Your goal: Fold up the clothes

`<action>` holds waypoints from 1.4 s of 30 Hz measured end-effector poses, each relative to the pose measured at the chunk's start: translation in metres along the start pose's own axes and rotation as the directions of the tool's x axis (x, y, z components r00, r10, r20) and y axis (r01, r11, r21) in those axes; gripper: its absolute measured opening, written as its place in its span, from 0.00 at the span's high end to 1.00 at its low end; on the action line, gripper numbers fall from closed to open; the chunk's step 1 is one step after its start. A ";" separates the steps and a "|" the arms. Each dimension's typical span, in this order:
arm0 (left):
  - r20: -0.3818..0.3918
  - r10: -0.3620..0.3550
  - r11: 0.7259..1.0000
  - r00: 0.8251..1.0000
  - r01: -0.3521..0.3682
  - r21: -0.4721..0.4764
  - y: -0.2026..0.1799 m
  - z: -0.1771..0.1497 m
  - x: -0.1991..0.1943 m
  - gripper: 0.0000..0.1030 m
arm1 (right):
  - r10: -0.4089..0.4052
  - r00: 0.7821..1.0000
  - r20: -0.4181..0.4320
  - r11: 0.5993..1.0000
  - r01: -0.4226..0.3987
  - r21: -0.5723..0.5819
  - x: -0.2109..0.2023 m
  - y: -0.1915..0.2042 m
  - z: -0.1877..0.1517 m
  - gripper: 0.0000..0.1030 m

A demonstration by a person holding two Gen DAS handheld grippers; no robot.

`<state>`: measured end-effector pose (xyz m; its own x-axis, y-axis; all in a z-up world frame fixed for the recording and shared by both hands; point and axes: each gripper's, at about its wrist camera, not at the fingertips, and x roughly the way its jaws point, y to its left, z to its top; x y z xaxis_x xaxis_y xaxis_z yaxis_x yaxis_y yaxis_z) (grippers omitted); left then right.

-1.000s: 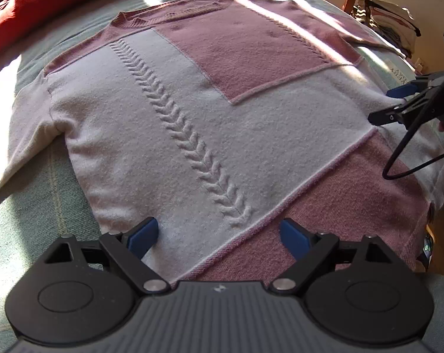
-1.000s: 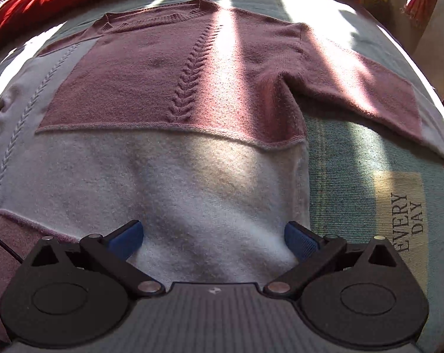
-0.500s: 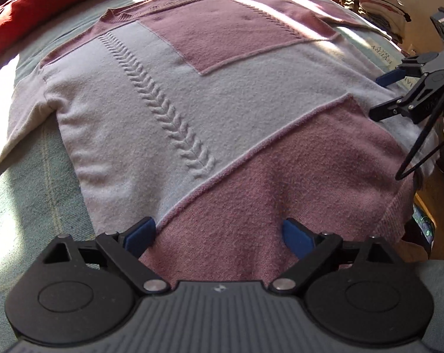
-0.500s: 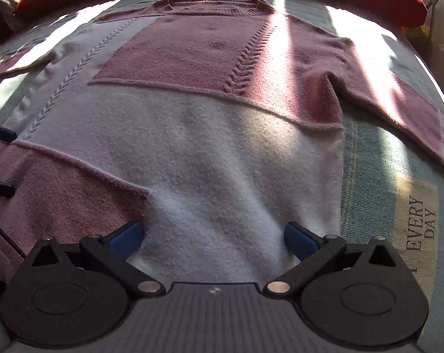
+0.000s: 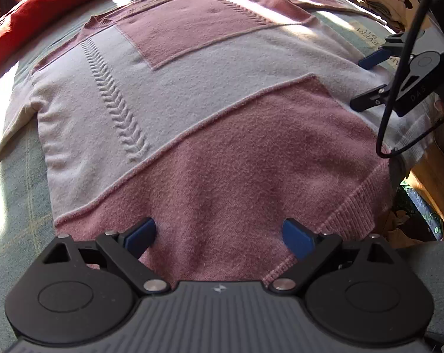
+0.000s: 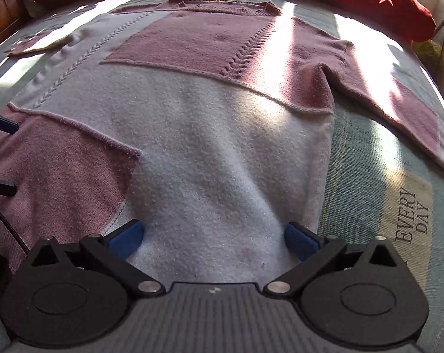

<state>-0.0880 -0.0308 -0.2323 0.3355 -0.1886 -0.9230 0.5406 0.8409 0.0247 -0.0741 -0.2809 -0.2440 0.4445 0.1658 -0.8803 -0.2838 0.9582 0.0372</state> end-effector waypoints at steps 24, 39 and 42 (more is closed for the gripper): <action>0.013 -0.023 0.995 1.000 0.024 -0.101 0.001 -0.012 -0.031 0.10 | -0.015 1.000 -0.001 0.999 0.015 -0.028 0.000 0.004 -0.001 0.00; -0.004 0.034 0.988 0.999 -0.034 -0.150 0.024 -0.008 -0.007 0.09 | 0.080 0.997 0.002 0.989 -0.079 -0.127 0.001 0.060 0.013 0.00; -0.024 0.036 0.987 0.999 -0.039 -0.153 0.021 -0.016 -0.010 0.09 | 0.048 0.999 -0.022 0.987 -0.051 -0.151 -0.009 0.066 -0.011 0.00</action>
<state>-0.0917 -0.0031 -0.2287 0.3360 -0.1457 -0.9305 0.4024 0.9155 0.0020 -0.1063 -0.2221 -0.2390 0.4119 0.2065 -0.8875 -0.4309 0.9023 0.0100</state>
